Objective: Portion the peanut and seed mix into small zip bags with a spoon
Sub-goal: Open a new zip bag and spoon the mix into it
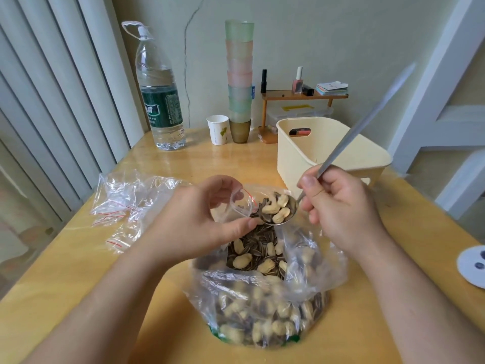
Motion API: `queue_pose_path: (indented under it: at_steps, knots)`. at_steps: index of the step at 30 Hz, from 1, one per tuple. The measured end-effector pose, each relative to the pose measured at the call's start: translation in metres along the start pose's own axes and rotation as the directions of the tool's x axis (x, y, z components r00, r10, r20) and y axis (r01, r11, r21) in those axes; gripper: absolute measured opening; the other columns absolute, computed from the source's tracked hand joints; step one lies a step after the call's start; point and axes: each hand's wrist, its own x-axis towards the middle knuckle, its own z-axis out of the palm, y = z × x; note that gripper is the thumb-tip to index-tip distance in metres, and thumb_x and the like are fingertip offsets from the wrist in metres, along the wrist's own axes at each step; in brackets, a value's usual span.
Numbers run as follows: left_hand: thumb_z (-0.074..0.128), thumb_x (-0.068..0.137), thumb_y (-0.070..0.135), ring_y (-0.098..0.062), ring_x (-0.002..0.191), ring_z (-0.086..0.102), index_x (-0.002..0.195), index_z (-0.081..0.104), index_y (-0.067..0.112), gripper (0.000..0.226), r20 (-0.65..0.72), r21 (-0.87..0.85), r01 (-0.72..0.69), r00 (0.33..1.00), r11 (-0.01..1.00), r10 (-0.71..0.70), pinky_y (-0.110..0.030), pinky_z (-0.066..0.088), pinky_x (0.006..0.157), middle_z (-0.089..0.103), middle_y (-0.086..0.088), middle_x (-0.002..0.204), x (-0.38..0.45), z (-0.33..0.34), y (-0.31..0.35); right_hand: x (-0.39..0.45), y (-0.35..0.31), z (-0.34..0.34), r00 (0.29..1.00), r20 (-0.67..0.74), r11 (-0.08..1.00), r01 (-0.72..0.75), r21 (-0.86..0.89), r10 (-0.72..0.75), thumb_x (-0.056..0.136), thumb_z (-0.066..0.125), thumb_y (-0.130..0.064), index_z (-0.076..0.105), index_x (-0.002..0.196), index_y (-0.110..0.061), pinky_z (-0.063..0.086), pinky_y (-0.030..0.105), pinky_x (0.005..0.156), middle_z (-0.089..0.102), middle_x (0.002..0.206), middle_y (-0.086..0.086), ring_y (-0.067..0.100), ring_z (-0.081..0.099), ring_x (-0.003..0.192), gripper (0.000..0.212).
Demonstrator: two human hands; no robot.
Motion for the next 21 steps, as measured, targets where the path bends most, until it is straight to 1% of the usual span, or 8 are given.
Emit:
queue_pose_path:
  at_steps: [2, 7, 9, 11, 14, 17, 19, 21]
  knots:
    - [0.079, 0.063, 0.07, 0.009, 0.111, 0.066, 0.12, 0.067, 0.032, 0.07, -0.043, 0.071, 0.0, 0.999, 0.998, 0.003, -0.029, 0.054, 0.105, 0.073, 0.025, 0.111, 0.0, 0.007, 0.001, 0.001, -0.001, -0.005, 0.998, -0.031, 0.998, 0.053, 0.027, -0.053, 0.104, 0.062, -0.032, 0.068, 0.091, -0.035, 0.052, 0.036, 0.057, 0.067, 0.067, -0.002, 0.012, 0.058, 0.054, 0.014]
    - [0.074, 0.06, 0.074, 0.011, 0.111, 0.065, 0.124, 0.067, 0.036, 0.075, -0.144, 0.153, 0.041, 0.989, 0.987, -0.019, -0.032, 0.056, 0.101, 0.072, 0.025, 0.114, 0.002, 0.029, 0.004, 0.0, -0.005, -0.01, 0.975, -0.102, 0.98, 0.2, 0.022, -0.197, 0.1, 0.061, -0.043, 0.069, 0.097, -0.032, 0.059, 0.048, 0.062, 0.068, 0.074, 0.003, 0.016, 0.063, 0.058, 0.014]
    - [0.077, 0.062, 0.072, 0.012, 0.11, 0.064, 0.123, 0.067, 0.035, 0.072, -0.166, 0.172, 0.05, 0.986, 0.984, -0.022, -0.026, 0.055, 0.099, 0.072, 0.025, 0.114, 0.003, 0.034, 0.006, 0.0, -0.005, -0.011, 0.961, -0.119, 0.968, 0.25, -0.007, -0.25, 0.101, 0.062, -0.043, 0.069, 0.098, -0.031, 0.058, 0.052, 0.061, 0.067, 0.074, 0.003, 0.02, 0.064, 0.058, 0.014]
    - [0.08, 0.064, 0.068, 0.013, 0.108, 0.064, 0.121, 0.067, 0.034, 0.067, -0.174, 0.181, 0.065, 0.984, 0.981, -0.033, -0.018, 0.053, 0.094, 0.072, 0.025, 0.111, 0.003, 0.038, 0.007, 0.0, -0.003, -0.01, 0.951, -0.119, 0.959, 0.283, -0.033, -0.285, 0.102, 0.062, -0.04, 0.069, 0.099, -0.031, 0.056, 0.051, 0.059, 0.066, 0.072, 0.002, 0.022, 0.065, 0.059, 0.012]
    - [0.071, 0.061, 0.076, 0.012, 0.104, 0.064, 0.117, 0.066, 0.037, 0.069, -0.169, 0.193, 0.077, 0.985, 0.978, -0.044, -0.012, 0.052, 0.086, 0.071, 0.026, 0.106, 0.003, 0.042, 0.011, 0.0, -0.003, -0.008, 0.927, -0.076, 0.928, 0.359, -0.101, -0.367, 0.103, 0.064, -0.034, 0.071, 0.096, -0.028, 0.055, 0.047, 0.059, 0.064, 0.069, -0.005, 0.021, 0.065, 0.061, 0.012]
    - [0.069, 0.06, 0.076, 0.011, 0.101, 0.063, 0.115, 0.065, 0.039, 0.067, -0.178, 0.194, 0.102, 0.982, 0.976, -0.067, -0.007, 0.05, 0.081, 0.069, 0.027, 0.1, 0.003, 0.044, 0.012, -0.001, -0.006, -0.006, 0.878, -0.025, 0.865, 0.466, -0.187, -0.479, 0.102, 0.066, -0.026, 0.075, 0.093, -0.013, 0.053, 0.036, 0.064, 0.06, 0.076, -0.022, 0.015, 0.064, 0.066, 0.018]
    - [0.07, 0.06, 0.075, 0.01, 0.099, 0.064, 0.115, 0.065, 0.038, 0.067, -0.19, 0.204, 0.109, 0.979, 0.973, -0.07, -0.012, 0.053, 0.083, 0.068, 0.027, 0.098, 0.004, 0.046, 0.012, -0.001, -0.008, -0.005, 0.844, -0.003, 0.82, 0.52, -0.239, -0.537, 0.1, 0.066, -0.022, 0.075, 0.091, -0.008, 0.049, 0.024, 0.065, 0.058, 0.076, -0.021, 0.01, 0.06, 0.066, 0.02]
    - [0.073, 0.062, 0.072, 0.008, 0.098, 0.064, 0.116, 0.065, 0.036, 0.065, -0.203, 0.216, 0.117, 0.977, 0.969, -0.073, -0.017, 0.055, 0.084, 0.067, 0.028, 0.096, 0.004, 0.047, 0.012, -0.002, -0.009, -0.004, 0.82, 0.016, 0.785, 0.553, -0.28, -0.572, 0.099, 0.067, -0.019, 0.076, 0.089, -0.005, 0.045, 0.019, 0.065, 0.06, 0.072, -0.012, 0.01, 0.056, 0.066, 0.019]
